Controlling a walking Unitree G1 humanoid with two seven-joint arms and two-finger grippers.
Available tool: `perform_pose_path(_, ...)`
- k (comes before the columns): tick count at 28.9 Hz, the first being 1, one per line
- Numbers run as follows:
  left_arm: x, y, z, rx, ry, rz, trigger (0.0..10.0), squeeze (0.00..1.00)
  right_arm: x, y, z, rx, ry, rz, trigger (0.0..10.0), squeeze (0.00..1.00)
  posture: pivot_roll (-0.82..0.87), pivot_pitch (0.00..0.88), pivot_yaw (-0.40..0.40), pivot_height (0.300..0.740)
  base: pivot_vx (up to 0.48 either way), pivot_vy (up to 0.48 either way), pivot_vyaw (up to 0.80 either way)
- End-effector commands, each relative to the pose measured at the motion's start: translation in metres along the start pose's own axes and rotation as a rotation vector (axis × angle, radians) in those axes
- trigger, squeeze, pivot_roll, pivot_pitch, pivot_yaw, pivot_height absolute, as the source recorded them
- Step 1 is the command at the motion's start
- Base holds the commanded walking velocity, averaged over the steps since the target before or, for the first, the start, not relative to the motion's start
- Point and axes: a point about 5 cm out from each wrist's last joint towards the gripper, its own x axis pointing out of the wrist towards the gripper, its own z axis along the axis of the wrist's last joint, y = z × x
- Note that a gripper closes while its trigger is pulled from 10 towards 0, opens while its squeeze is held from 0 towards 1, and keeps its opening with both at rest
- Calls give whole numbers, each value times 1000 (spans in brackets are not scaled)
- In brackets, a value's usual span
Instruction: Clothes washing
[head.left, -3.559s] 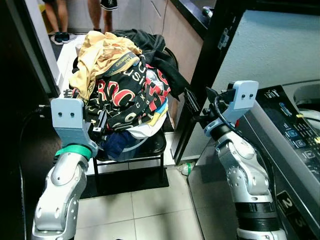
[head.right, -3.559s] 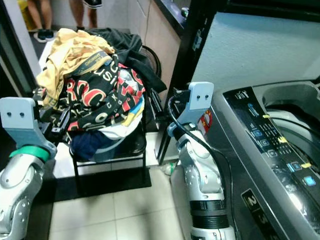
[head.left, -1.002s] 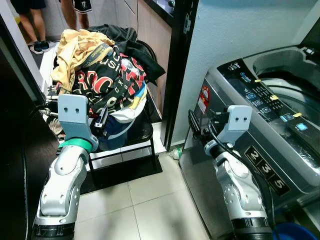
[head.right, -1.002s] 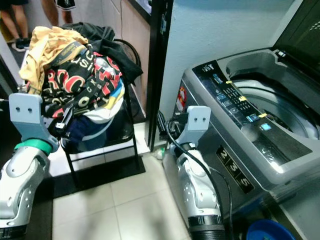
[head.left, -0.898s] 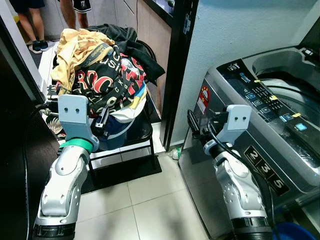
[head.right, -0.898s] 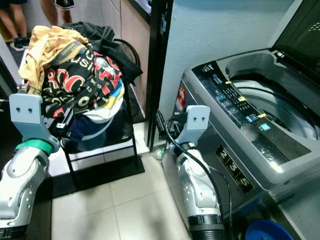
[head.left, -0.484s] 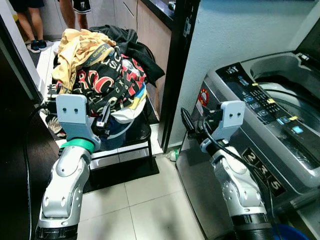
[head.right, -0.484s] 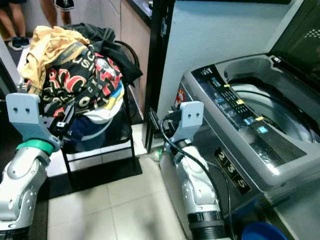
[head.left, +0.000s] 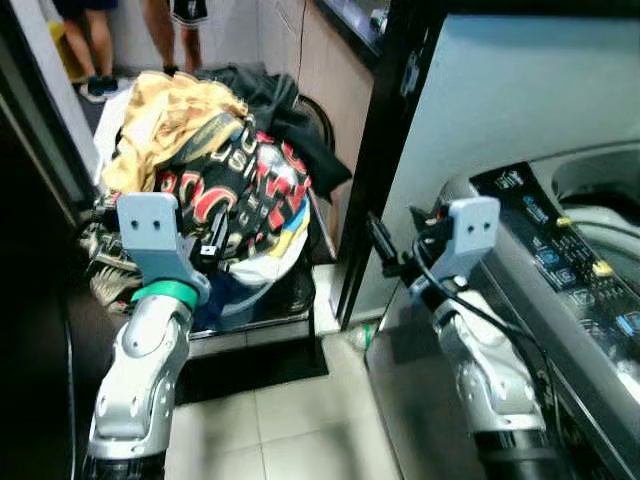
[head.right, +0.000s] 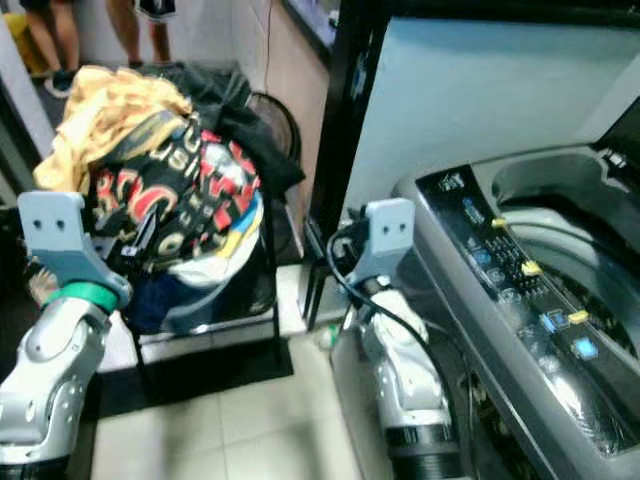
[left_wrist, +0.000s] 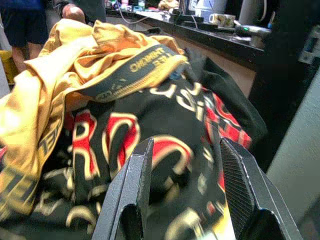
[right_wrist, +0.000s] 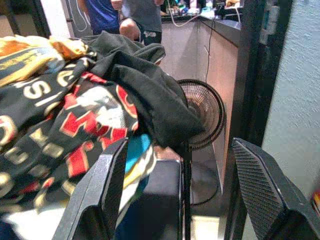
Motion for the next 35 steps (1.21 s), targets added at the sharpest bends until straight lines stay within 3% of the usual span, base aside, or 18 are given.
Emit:
perform_pose_path(1, 0, 0, -4, 1, 15, 3, 10000, 0, 2, 4, 1, -3, 1, 32, 10000, 0, 65, 0, -26, 740, 420, 0, 0)
perform_pose_path(12, -1, -1, -3, 17, 15, -12, 10000, 0, 10, 5, 15, 32, -53, 36, 10000, 0, 74, 0, -17, 740, 420, 0, 707)
perform_pose_path(19, 1, -2, -3, 24, 15, -20, 10000, 0, 17, 5, 29, 114, -118, 56, 10000, 0, 71, 0, -7, 740, 417, 0, 0)
perform_pose_path(27, 2, -2, -3, 26, 13, -24, 10000, 0, 24, 16, 46, 215, -185, 128, 10000, 0, 70, 0, -5, 740, 417, 0, 0)
perform_pose_path(35, 1, 1, -2, -4, 15, 7, 10000, 0, 28, 24, 53, 233, -201, 189, 10000, 0, 75, 0, -14, 740, 252, 0, 0)
